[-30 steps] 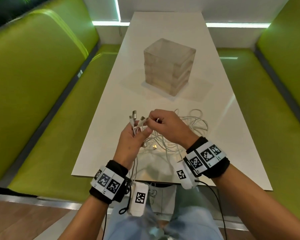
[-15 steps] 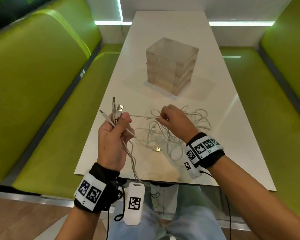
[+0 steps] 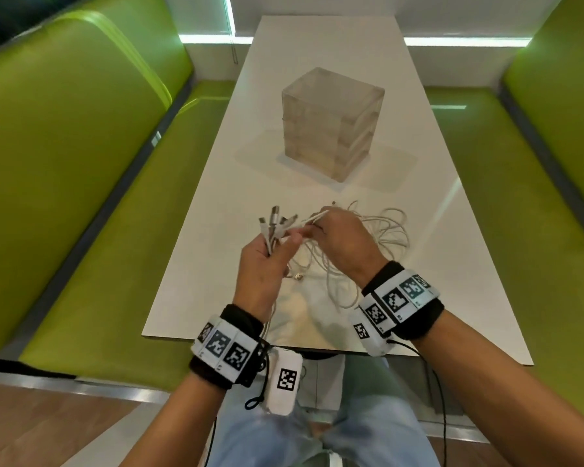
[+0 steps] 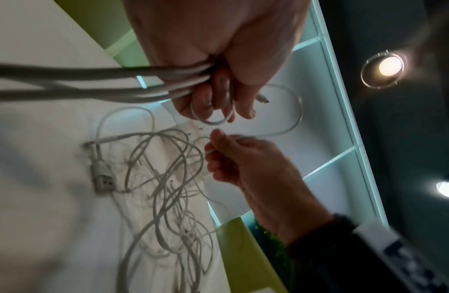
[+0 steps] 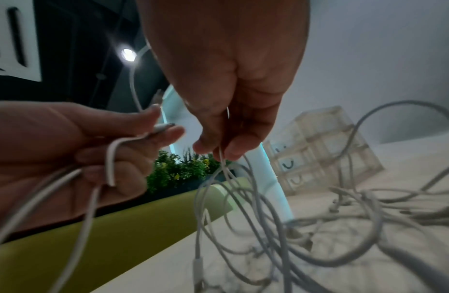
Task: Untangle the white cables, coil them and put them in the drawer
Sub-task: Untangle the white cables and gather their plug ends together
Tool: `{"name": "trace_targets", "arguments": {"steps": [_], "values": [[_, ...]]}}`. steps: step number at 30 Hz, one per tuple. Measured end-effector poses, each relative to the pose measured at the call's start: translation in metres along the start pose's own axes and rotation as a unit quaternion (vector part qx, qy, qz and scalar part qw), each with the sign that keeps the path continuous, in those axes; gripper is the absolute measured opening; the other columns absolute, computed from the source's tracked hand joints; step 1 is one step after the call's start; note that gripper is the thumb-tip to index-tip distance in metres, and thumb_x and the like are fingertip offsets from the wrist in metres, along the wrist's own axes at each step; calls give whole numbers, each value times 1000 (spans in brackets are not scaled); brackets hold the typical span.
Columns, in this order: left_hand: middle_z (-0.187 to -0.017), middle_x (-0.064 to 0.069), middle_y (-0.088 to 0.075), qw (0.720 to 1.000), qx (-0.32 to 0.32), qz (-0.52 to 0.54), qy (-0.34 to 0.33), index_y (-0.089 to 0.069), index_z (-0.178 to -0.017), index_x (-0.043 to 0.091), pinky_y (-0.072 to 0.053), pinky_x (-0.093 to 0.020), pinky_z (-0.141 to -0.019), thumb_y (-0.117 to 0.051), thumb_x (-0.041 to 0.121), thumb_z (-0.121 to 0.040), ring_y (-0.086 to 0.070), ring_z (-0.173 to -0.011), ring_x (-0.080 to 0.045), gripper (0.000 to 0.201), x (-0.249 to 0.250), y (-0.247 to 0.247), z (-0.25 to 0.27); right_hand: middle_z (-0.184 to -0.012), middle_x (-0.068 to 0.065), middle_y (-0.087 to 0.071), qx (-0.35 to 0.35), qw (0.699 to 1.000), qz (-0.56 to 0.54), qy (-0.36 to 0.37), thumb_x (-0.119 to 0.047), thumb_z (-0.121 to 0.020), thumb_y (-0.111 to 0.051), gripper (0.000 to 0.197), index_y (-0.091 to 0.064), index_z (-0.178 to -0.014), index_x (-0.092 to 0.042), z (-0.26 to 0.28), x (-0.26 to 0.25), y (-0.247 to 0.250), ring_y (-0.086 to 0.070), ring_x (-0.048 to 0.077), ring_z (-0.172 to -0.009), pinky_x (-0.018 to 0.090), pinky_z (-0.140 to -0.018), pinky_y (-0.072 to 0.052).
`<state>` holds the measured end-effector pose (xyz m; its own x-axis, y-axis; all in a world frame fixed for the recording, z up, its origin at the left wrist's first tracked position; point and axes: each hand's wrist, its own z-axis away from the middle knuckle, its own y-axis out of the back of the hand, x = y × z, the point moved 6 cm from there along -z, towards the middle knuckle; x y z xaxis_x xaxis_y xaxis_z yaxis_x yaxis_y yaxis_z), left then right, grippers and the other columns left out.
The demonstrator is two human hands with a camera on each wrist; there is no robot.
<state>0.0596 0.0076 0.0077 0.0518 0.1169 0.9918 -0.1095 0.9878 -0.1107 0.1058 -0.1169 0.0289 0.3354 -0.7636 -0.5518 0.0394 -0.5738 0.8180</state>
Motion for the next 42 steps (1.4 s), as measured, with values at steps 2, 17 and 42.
{"name": "trace_targets", "arguments": {"steps": [2,17,42], "values": [[-64,16,-64,1000,-13,-2,-9,-68,-106,8,-39,-12,-54,-65,7,-86,-51,-55,4,20,-3,-9,-1,-90,13,-66,-25,998,47,28,-19,-90,-49,26,-73,-96,-11,2,-5,-6,-62,28,-83,35,-73,-47],[-86,-6,-71,997,-45,-39,-50,-69,-91,12,-53,-33,-79,-72,4,-79,-67,-85,-16,15,12,-10,-4,-68,1,-46,-29,999,25,18,-23,-86,-64,24,-59,-72,-4,9,-9,-3,-49,22,-64,36,-61,-40],[-49,11,-39,976,82,200,-8,-58,-74,18,-35,-18,-46,-55,17,-92,-35,-44,-4,19,31,57,2,-96,-4,-59,-39,989,-137,-34,-28,-81,-71,26,-64,-103,-18,23,24,-2,-55,11,-78,16,-69,-42]]}}
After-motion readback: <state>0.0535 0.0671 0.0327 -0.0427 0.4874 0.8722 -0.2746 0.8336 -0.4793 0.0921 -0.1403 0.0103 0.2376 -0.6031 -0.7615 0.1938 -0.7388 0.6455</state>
